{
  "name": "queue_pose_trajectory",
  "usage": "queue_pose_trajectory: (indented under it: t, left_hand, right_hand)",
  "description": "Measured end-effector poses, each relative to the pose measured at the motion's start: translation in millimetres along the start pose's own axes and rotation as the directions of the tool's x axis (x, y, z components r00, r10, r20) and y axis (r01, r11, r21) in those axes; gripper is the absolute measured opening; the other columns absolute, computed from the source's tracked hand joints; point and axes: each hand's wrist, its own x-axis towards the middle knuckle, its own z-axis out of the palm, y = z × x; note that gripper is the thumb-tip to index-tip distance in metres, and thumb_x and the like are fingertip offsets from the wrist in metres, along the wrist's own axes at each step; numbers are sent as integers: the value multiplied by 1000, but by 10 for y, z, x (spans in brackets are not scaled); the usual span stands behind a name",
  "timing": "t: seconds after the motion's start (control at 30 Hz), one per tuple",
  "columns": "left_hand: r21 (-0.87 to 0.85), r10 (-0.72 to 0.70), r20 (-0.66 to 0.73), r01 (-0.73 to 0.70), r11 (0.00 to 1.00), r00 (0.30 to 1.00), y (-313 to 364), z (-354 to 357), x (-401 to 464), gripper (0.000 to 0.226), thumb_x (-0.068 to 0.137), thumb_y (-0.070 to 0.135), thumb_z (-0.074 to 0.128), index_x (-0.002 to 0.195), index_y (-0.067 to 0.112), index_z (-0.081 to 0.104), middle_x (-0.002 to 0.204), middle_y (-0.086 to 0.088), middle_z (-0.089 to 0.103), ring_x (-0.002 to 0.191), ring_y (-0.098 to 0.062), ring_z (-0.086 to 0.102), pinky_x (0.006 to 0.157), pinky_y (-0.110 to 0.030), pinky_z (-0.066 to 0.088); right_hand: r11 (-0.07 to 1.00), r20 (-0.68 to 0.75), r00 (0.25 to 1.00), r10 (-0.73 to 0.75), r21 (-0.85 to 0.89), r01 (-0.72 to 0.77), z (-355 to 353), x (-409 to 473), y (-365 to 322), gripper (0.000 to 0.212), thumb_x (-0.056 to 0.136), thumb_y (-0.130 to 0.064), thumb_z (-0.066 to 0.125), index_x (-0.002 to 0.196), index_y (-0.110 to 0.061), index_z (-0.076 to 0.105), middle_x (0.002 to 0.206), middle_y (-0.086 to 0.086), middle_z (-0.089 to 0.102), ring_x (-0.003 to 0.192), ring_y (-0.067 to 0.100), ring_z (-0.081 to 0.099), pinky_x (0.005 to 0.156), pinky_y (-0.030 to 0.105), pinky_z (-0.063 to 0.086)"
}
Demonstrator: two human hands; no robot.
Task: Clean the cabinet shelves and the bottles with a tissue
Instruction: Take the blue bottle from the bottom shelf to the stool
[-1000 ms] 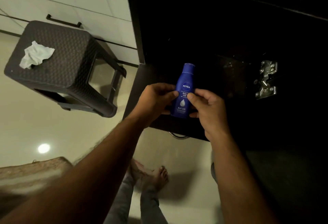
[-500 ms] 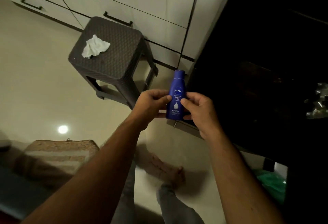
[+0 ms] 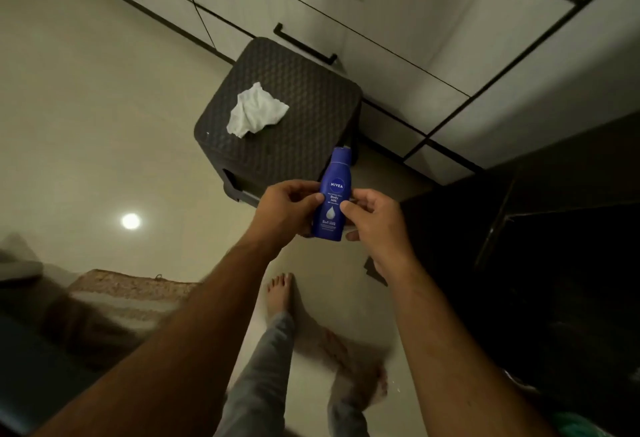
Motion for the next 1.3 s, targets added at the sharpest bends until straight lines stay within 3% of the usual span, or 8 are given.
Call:
queue_pose_trajectory:
  t: [0.13, 0.23, 0.4, 0.5, 0.6, 0.87, 0.97, 1.3]
  left_hand:
    - [77, 7, -25, -5, 997, 1000, 100, -343, 537, 25, 93, 20, 61, 119, 20, 63, 108, 1, 67, 92, -12, 66, 77, -31, 58]
    - [152, 5, -33, 0, 988, 999, 156, -495, 931, 27, 91, 21, 63, 118, 24, 63, 112, 3, 66, 98, -14, 64, 85, -36, 56]
    - [222, 55, 3, -54, 974, 999, 238, -618, 1451, 38, 92, 15, 62, 129, 20, 57, 116, 5, 61, 104, -11, 59, 84, -31, 54]
    - [278, 97, 19, -99, 955, 995, 298, -665, 1707, 40, 93, 13, 60, 132, 19, 55, 127, 2, 60, 109, -8, 55, 95, -33, 50]
    - [373, 151, 46, -157, 915, 987, 338, -696, 1903, 42, 93, 13, 59, 135, 18, 53, 133, 2, 58, 112, -3, 49, 93, -22, 41]
    - [477, 181, 67, -191, 858, 981, 315, -709, 2124, 46, 95, 14, 56, 140, 20, 47, 139, -1, 53, 125, -14, 50, 101, -32, 45]
    - [546, 201, 88, -216, 809, 976, 326, -682, 2166, 47, 96, 13, 54, 142, 19, 45, 140, -1, 53, 127, -15, 48, 95, -22, 35]
    - [553, 228, 117, -254, 794, 967, 315, -702, 2139, 44, 97, 13, 51, 140, 18, 47, 139, -2, 53, 126, -15, 49, 102, -29, 38]
  right_hand:
    - [998, -10, 998, 62, 23, -62, 341, 485, -138, 27, 90, -19, 66, 116, -17, 63, 107, 0, 70, 95, 15, 69, 71, 33, 61]
    - [998, -27, 998, 63, -13, -63, 504, 846, -236, 27, 90, -18, 66, 117, -15, 62, 105, 1, 70, 92, 15, 69, 64, 26, 57]
    - [997, -63, 996, 56, -56, -59, 672, 1408, -339, 28, 89, -15, 67, 117, -12, 63, 102, 2, 71, 88, 18, 70, 60, 27, 52]
    - [995, -72, 995, 69, -72, -74, 720, 1656, -431, 27, 90, -14, 65, 117, -12, 62, 104, 4, 71, 87, 16, 70, 61, 28, 53]
    - [992, -86, 994, 68, -102, -77, 751, 1834, -510, 27, 91, -12, 65, 118, -12, 61, 108, 4, 69, 87, 15, 69, 64, 28, 57]
    - [960, -148, 988, 44, -268, -83, 842, 2109, -537, 33, 89, -16, 68, 121, -15, 61, 115, 5, 67, 100, 19, 66, 85, 44, 58]
    - [945, -172, 984, 34, -316, -88, 844, 2145, -524, 32, 88, -17, 68, 119, -15, 62, 113, 5, 67, 99, 19, 66, 85, 43, 58]
    - [933, -204, 979, 17, -350, -90, 826, 2131, -530, 37, 88, -16, 68, 124, -14, 60, 117, 6, 66, 100, 18, 66, 87, 39, 57]
